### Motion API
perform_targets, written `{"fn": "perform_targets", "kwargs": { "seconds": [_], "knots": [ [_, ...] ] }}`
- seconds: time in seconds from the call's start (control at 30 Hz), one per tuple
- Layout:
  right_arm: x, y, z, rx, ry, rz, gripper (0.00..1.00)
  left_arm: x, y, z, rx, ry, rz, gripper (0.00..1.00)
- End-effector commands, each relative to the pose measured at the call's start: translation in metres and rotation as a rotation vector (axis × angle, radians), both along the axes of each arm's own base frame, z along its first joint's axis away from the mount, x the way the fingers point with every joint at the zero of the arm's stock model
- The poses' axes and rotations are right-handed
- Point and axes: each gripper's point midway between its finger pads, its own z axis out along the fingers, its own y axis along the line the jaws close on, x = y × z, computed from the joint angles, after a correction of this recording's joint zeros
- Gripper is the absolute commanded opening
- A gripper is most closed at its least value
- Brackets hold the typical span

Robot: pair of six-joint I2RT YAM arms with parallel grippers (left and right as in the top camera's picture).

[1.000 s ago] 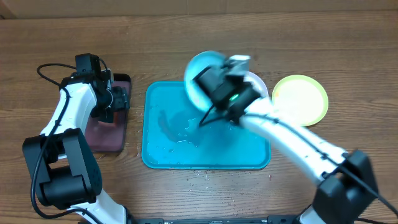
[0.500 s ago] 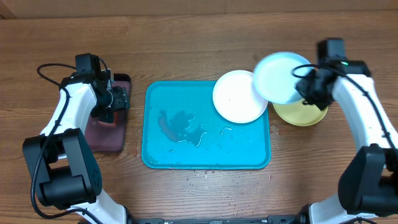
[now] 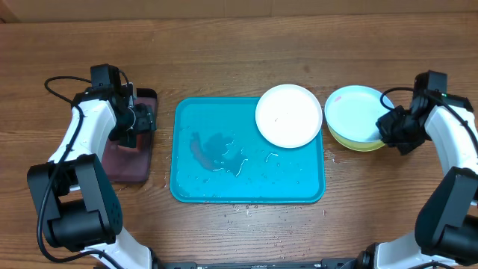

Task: Clean dirty plates on tray and stack at the side
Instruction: 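Carry the light-blue plate right and stack it on the yellow plate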

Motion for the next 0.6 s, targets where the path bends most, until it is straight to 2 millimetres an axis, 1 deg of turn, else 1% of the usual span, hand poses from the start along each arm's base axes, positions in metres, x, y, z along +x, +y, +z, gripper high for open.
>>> {"fn": "perform_targets", "kwargs": {
  "seconds": [0.0,0.03,0.07,0.1,0.17,0.27,0.33,0.4,0.5,0.57],
  "knots": [
    [0.002,-0.003,0.009,0.002,-0.037,-0.007,0.32,0.007,-0.005,0.014,-0.010,-0.040,-0.003,0.75],
    [0.002,-0.002,0.009,0.009,-0.041,-0.006,0.49,0.007,-0.005,0.014,-0.009,-0.040,-0.003,0.75],
    [0.004,0.000,0.010,0.021,-0.048,-0.003,0.58,0.007,-0.005,0.014,-0.009,-0.040,-0.003,0.75],
    [0.006,0.004,0.010,0.038,-0.057,0.005,0.63,0.007,-0.005,0.014,-0.009,-0.040,-0.003,0.75],
    [0.016,0.022,0.015,0.100,-0.120,0.120,0.65,0.007,-0.005,0.014,-0.009,-0.040,-0.003,0.75],
    [0.036,0.060,0.028,0.194,-0.271,0.385,0.68,0.007,-0.005,0.014,-0.009,-0.040,-0.003,0.75],
    [0.041,0.078,0.031,0.204,-0.313,0.493,0.68,0.007,-0.005,0.014,-0.009,-0.040,-0.003,0.75],
    [0.045,0.094,0.031,0.170,-0.325,0.585,0.68,0.007,-0.005,0.014,-0.009,-0.040,-0.003,0.75],
    [0.051,0.108,0.026,0.081,-0.315,0.651,0.68,0.007,-0.005,0.014,-0.009,-0.040,-0.003,0.75],
    [0.056,0.117,0.021,0.017,-0.307,0.693,0.65,0.007,-0.005,0.014,-0.009,-0.040,-0.003,0.75]
  ]
}}
